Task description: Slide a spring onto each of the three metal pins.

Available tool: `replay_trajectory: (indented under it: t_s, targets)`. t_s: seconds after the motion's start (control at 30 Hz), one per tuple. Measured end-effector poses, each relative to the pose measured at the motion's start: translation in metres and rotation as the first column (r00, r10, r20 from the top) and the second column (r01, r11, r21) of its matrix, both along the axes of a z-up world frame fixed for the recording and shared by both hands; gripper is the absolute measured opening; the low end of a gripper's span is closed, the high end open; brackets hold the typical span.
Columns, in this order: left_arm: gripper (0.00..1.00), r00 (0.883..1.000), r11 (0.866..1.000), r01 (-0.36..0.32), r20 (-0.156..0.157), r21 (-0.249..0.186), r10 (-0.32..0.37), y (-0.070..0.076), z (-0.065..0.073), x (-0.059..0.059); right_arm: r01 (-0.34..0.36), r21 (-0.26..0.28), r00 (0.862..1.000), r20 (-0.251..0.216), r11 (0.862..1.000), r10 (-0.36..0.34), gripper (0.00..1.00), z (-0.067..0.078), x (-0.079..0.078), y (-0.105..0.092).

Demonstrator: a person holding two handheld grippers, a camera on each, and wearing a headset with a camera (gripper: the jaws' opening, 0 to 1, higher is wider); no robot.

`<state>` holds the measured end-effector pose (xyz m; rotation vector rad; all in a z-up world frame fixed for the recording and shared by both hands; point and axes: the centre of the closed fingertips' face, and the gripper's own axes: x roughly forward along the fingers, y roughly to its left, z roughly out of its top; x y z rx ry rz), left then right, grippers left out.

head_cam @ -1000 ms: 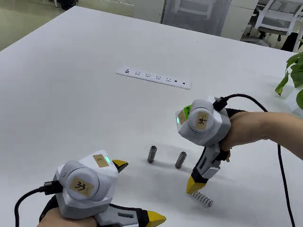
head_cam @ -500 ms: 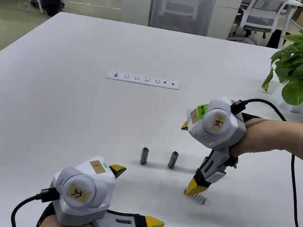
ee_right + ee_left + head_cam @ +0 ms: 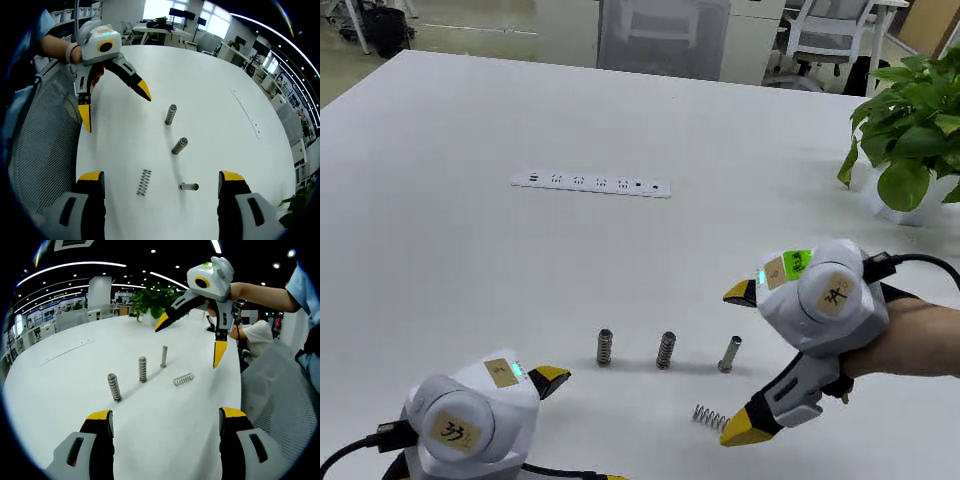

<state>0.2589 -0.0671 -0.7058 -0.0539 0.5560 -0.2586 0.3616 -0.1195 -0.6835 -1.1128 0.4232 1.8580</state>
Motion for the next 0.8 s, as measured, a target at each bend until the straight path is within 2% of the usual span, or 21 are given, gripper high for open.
replay_trajectory:
  t_s: [0.17, 0.33, 0.4, 0.53, 0.8]
  targets:
    - [0.88, 0.999, 0.999, 0.032, -0.01, 0.017, -0.032, -0.001, 0.003, 0.005, 0.1, 0.047, 0.995, -0.034, 0.994, -0.099, 0.95, 0.001, 0.007, -0.014]
    - [0.85, 0.997, 0.997, 0.073, -0.016, 0.027, -0.073, -0.007, 0.006, 0.011, 0.166, 0.05, 0.985, -0.055, 0.985, -0.163, 0.95, -0.004, 0.009, -0.035]
    - [0.83, 0.995, 0.994, 0.102, -0.019, 0.028, -0.102, -0.012, 0.007, 0.014, 0.201, 0.054, 0.977, -0.082, 0.978, -0.196, 0.94, -0.004, 0.007, -0.043]
    - [0.78, 0.989, 0.988, 0.149, -0.014, 0.026, -0.149, -0.021, 0.009, 0.021, 0.218, 0.049, 0.972, -0.099, 0.975, -0.213, 0.94, -0.006, -0.001, -0.057]
    - [0.68, 0.969, 0.968, 0.245, -0.033, 0.047, -0.243, -0.04, 0.007, 0.035, 0.275, 0.062, 0.956, -0.126, 0.959, -0.266, 0.93, -0.008, -0.002, -0.071]
